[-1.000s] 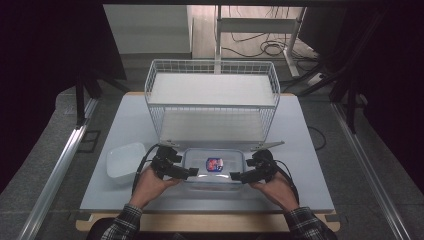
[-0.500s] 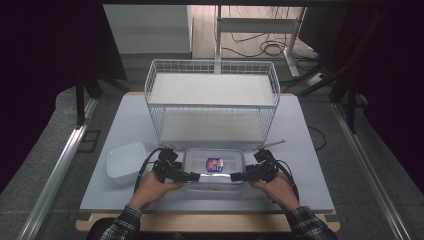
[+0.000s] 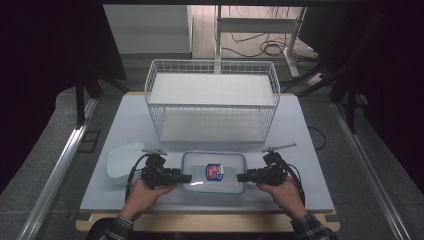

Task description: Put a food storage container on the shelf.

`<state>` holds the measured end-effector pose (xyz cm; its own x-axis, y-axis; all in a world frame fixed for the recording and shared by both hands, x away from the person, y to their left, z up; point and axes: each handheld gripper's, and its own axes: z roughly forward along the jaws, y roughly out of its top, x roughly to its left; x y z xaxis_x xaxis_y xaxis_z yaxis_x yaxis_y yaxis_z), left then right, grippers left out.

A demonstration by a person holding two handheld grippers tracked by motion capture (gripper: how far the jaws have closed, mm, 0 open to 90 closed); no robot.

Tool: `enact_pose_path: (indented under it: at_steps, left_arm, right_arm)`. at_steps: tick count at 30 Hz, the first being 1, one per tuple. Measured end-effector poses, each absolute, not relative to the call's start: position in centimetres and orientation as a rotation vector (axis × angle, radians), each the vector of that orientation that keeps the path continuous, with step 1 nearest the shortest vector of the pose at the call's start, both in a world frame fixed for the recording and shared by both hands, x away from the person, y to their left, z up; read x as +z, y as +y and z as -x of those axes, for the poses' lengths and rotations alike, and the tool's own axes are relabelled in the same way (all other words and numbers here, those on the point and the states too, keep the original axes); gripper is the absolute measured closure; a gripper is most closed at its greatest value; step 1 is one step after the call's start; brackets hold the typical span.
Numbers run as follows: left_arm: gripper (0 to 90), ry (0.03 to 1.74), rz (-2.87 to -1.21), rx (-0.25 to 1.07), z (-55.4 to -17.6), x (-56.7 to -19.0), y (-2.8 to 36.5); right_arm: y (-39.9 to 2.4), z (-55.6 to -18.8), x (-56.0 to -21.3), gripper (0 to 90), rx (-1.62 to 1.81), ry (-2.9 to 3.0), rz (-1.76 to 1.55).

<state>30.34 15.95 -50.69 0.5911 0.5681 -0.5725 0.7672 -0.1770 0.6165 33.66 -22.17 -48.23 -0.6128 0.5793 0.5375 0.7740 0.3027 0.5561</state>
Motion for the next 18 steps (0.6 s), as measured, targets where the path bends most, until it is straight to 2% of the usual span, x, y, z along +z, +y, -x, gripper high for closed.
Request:
enact_pose_path:
  at_steps: [5,13,18]
  left_arm:
    - [48.9,1.090,-1.850,-0.195,-30.3,-50.2,15.8]
    - [50.0,1.077,-1.822,-0.183,-30.5,-50.2,15.7]
    - [53.4,1.039,-1.776,-0.160,-30.6,-48.8,16.2]
  right_arm:
    - [-21.9,-32.8,-47.5,46.2,-1.273,-2.423,1.275]
    - [-21.9,-32.8,-47.4,46.0,-1.343,-2.459,1.270]
    - [-22.3,-33.0,-46.4,46.1,-1.419,-2.433,1.254]
